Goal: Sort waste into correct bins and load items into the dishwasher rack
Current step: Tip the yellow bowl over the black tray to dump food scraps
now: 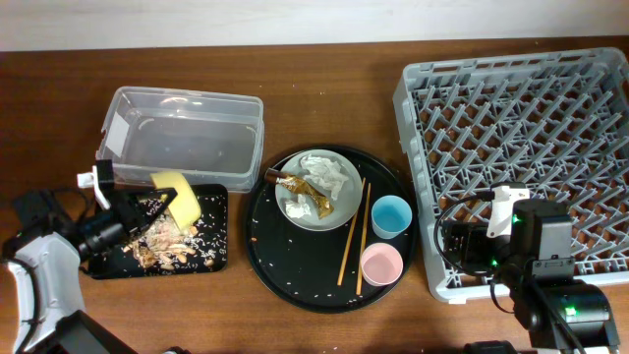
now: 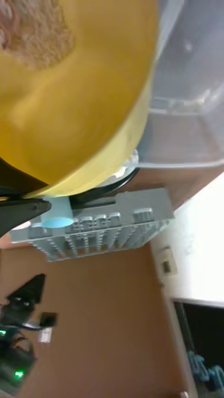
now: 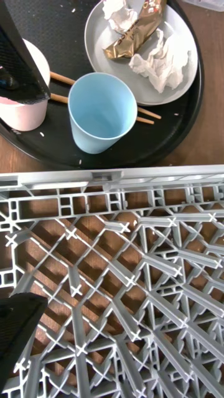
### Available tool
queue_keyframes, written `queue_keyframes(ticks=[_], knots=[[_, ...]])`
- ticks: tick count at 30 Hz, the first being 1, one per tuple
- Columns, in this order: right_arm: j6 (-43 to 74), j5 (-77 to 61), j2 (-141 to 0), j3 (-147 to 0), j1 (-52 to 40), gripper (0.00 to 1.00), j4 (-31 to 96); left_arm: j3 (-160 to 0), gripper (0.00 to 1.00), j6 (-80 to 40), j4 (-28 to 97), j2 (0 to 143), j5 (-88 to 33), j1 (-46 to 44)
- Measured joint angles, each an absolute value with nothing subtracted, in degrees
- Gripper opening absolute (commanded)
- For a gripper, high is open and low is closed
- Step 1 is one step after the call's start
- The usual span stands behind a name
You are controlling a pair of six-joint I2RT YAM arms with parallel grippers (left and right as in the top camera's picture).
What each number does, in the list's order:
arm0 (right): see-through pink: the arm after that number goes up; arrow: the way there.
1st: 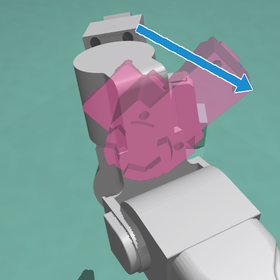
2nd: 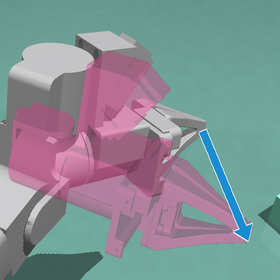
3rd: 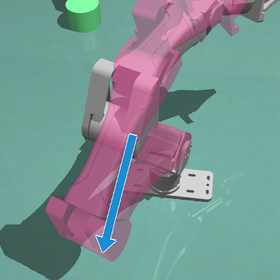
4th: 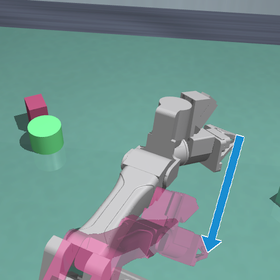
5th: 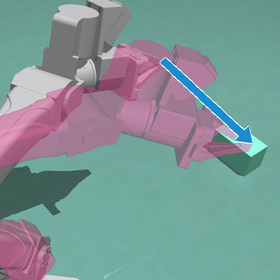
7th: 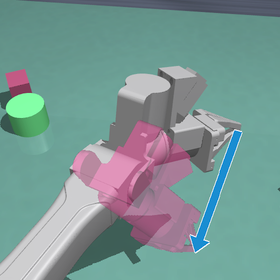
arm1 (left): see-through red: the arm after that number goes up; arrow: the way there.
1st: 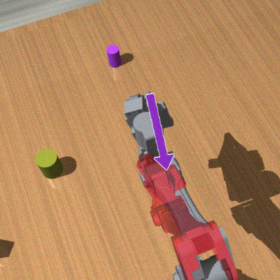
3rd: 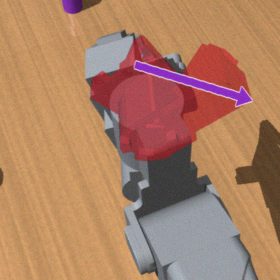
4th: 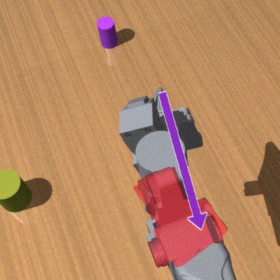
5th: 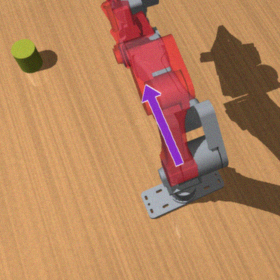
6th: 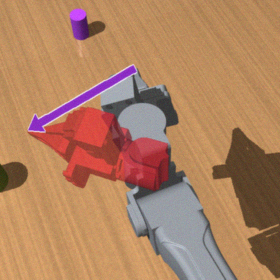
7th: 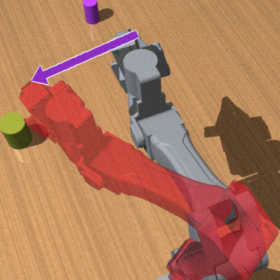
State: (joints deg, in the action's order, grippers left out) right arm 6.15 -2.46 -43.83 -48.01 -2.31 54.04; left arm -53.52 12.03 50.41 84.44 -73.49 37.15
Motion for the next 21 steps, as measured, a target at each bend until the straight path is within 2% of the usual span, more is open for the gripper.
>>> queue_keyframes(ticks=[8,10,21], knots=[[6.2,-2.5,-43.8,-48.0,-2.3,0.98,54.3,-53.4,0.00,13.0,47.6,84.7,-78.3,37.3],[6.2,-2.4,-43.8,-48.0,-2.3,0.98,54.3,-53.4,0.00,15.3,50.2,84.9,-80.3,37.1],[6.2,-2.4,-43.8,-48.0,-2.3,0.98,54.5,-53.4,0.00,16.2,49.7,85.4,-79.3,35.3]])
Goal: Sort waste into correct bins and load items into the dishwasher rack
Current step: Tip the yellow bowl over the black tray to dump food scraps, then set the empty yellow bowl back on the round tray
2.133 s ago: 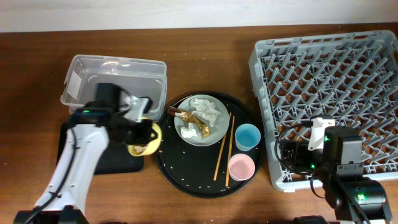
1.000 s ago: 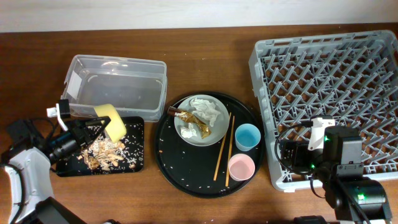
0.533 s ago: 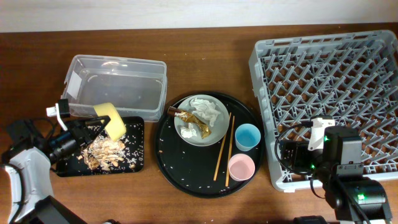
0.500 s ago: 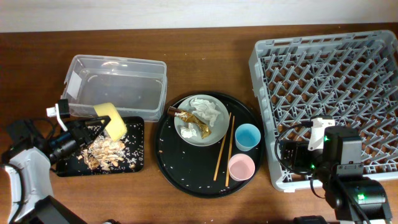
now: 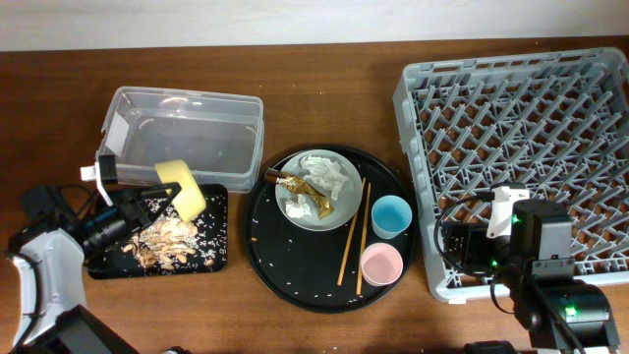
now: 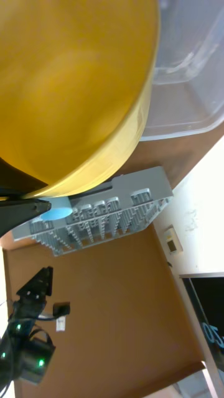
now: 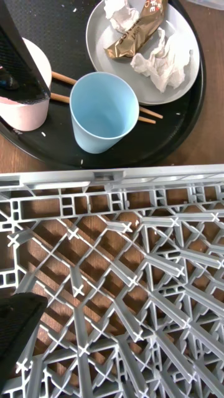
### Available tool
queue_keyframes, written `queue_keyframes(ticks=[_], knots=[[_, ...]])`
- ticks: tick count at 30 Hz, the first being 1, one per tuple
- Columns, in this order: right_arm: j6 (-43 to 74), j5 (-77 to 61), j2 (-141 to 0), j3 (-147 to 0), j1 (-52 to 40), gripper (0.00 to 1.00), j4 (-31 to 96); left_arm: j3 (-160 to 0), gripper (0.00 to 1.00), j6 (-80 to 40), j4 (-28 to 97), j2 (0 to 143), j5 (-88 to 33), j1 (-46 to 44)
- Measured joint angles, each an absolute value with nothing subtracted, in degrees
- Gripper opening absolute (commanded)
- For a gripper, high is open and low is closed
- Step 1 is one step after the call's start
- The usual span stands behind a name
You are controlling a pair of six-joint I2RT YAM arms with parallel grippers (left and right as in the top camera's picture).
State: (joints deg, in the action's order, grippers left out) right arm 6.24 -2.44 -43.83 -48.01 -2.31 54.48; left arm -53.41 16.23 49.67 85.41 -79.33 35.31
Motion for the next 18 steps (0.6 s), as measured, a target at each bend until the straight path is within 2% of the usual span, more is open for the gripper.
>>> queue_keyframes(ticks=[4,9,13,14,15,18], knots=[[6.2,-2.5,-43.8,-48.0,-2.3,0.98,54.4,-53.4,0.00,16.7,50.3,85.5,-77.1,34.2],[6.2,-2.5,-43.8,-48.0,-2.3,0.98,54.7,-53.4,0.00,15.7,51.6,85.3,-74.7,26.5],[6.3,-2.5,-43.8,-48.0,-2.3,0.98,54.7,-53.5,0.00,10.0,51.4,79.0,-61.9,9.9],[6.2,-2.5,-43.8,-48.0,-2.3,0.98,54.8,-53.5,0.00,8.3,50.2,77.5,-57.7,4.9],[6.3,-2.4,-43.8,-48.0,-2.3,0.98,54.8,-53.8,0.00,5.5,48.2,76.2,-52.0,-4.4],[6.2,-2.4,-43.8,-48.0,-2.3,0.98,54.9,-53.9,0.00,0.1,43.2,76.5,-38.9,-18.2]])
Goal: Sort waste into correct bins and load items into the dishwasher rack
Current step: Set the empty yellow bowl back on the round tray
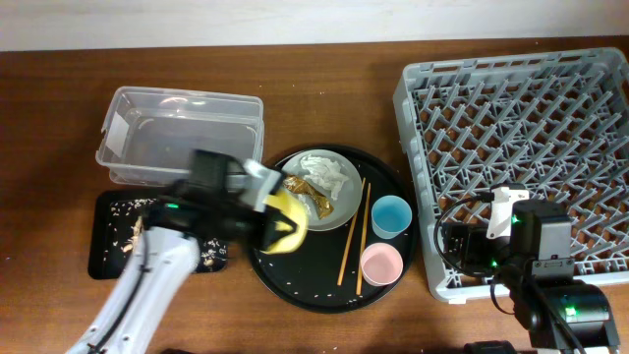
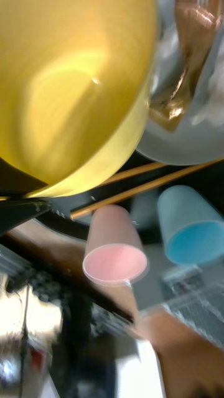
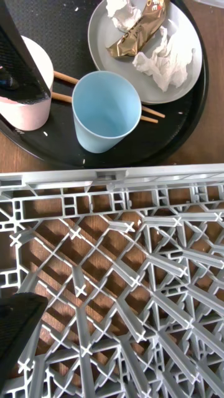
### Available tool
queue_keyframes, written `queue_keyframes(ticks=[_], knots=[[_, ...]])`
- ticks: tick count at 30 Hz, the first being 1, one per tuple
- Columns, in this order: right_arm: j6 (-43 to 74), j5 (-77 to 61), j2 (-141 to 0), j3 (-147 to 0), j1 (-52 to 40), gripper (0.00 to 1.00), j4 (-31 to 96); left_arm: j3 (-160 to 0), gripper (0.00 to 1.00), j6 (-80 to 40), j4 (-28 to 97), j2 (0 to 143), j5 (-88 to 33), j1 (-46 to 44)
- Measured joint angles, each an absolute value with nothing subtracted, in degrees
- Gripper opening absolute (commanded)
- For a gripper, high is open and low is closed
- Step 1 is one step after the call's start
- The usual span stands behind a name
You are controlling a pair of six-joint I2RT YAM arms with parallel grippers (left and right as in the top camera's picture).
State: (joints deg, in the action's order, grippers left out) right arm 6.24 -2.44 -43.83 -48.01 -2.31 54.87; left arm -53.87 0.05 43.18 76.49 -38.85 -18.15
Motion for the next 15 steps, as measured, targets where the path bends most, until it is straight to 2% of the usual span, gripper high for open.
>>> queue_keyframes(ticks=[2,4,7,8,10,11,15], knots=[[6.2,-2.4,-43.8,-48.0,-2.3,0.98,54.9,-53.9,0.00,-4.1,40.8,77.7,-30.2,-27.4],[6.2,-2.4,-43.8,-48.0,-2.3,0.99,54.8,-53.9,0.00,-7.9,38.7,81.6,-22.8,-32.9],[6.2,-2.4,-43.8,-48.0,-2.3,0.98,54.9,-53.9,0.02,-10.0,38.3,86.2,-19.0,-36.8],[6.2,-2.4,-43.8,-48.0,-2.3,0.98,54.9,-53.9,0.19,-10.2,37.7,87.8,-18.7,-37.6],[6.2,-2.4,-43.8,-48.0,-2.3,0.98,54.9,-54.1,0.29,-10.6,37.6,88.4,-18.3,-37.9],[6.2,-2.5,-43.8,-48.0,-2.3,0.98,54.9,-54.1,0.40,-10.5,37.7,88.4,-17.7,-37.9],[6.2,-2.5,-43.8,-48.0,-2.3,0.98,54.9,-58.7,0.57,-10.8,43.9,88.5,-14.3,-37.9]])
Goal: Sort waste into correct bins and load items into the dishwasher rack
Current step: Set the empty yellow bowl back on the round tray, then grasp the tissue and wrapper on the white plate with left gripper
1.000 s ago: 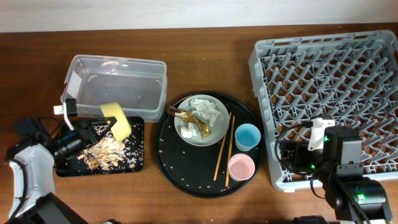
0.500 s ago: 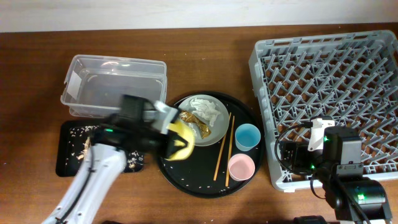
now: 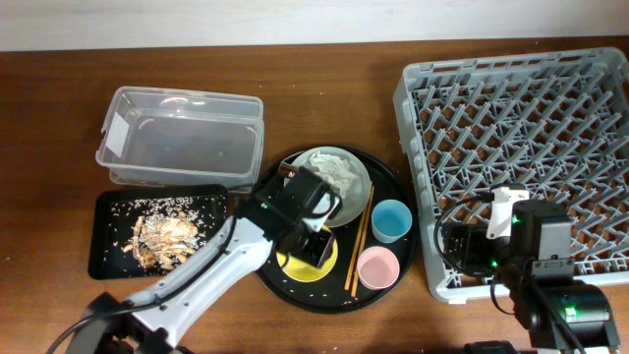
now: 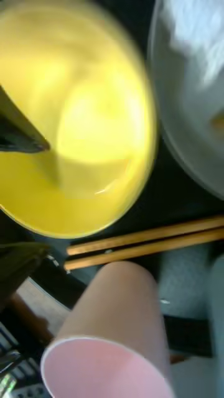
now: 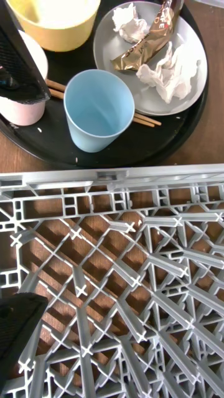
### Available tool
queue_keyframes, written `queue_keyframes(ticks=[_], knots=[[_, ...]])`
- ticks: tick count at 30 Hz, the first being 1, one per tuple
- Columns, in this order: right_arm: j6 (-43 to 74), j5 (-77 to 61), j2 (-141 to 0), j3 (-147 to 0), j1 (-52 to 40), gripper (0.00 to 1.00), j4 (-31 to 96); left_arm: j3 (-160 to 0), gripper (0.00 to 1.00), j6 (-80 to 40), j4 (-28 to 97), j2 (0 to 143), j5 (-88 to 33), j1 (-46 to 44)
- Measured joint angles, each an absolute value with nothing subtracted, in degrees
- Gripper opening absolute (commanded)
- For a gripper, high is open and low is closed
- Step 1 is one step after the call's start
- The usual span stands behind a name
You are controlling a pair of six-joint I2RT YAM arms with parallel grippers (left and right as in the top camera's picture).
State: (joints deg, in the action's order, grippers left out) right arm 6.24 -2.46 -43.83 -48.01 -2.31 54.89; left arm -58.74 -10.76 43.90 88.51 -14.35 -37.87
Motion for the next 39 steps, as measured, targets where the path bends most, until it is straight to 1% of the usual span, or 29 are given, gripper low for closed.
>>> queue_keyframes(ticks=[2,3,4,5,9,14,17,19,21,22,23,24,25,29,33,35,39], knots=[[6.2,-2.4,-43.8,-48.0,-2.3,0.98,54.9,-64.3,0.60,-10.7,46.7,88.2,-10.0,-37.9],[6.2,-2.5,-43.8,-48.0,-2.3,0.98,54.9,-66.6,0.64,-10.7,46.7,88.1,-7.6,-37.9],[6.2,-2.5,-43.8,-48.0,-2.3,0.98,54.9,-68.6,0.68,-10.8,45.1,87.7,-4.5,-37.9],[6.3,-2.4,-43.8,-48.0,-2.3,0.98,54.8,-69.2,0.70,-10.8,43.0,87.5,-2.1,-37.8],[6.2,-2.5,-43.8,-48.0,-2.3,0.98,54.9,-69.9,0.70,-10.7,33.6,89.1,3.8,-36.4],[6.3,-2.4,-43.8,-48.0,-2.3,0.98,54.9,-70.1,0.69,-10.8,31.2,101.1,4.3,-35.2],[6.3,-2.4,-43.8,-48.0,-2.3,0.98,54.9,-70.1,0.56,-10.8,32.4,105.1,3.5,-35.2],[6.2,-2.4,-43.8,-48.0,-2.3,0.98,54.9,-70.1,0.55,-10.9,33.2,106.1,3.4,-35.2],[6.3,-2.4,-43.8,-48.0,-2.3,0.98,54.9,-70.1,0.46,-11.0,34.6,107.3,3.2,-35.2],[6.2,-2.4,-43.8,-48.0,-2.3,0.98,54.9,-70.1,0.39,-11.0,35.3,107.9,3.2,-35.2],[6.2,-2.4,-43.8,-48.0,-2.3,0.98,54.9,-70.1,0.20,-11.0,35.9,108.3,3.2,-35.2],[6.3,-2.5,-43.8,-48.0,-2.3,0.98,54.9,-70.1,0.04,-11.0,36.2,108.4,3.2,-35.2],[6.3,-2.5,-43.8,-48.0,-2.3,0.98,54.9,-70.1,0.01,-11.2,36.2,108.4,3.5,-35.2],[6.3,-2.4,-43.8,-48.0,-2.3,0.98,54.9,-70.3,0.01,-11.2,37.1,108.4,4.8,-35.2],[6.2,-2.5,-43.8,-48.0,-2.3,0.98,55.3,-75.3,0.01,-11.2,43.6,107.8,5.2,-33.7],[6.3,-2.4,-43.8,-48.0,-2.3,0.98,55.3,-78.7,0.00,-11.2,45.7,105.3,6.3,-31.5],[6.2,-2.4,-43.8,-48.0,-2.3,0.98,55.3,-81.4,0.01,-11.2,45.6,97.6,7.8,-23.5]])
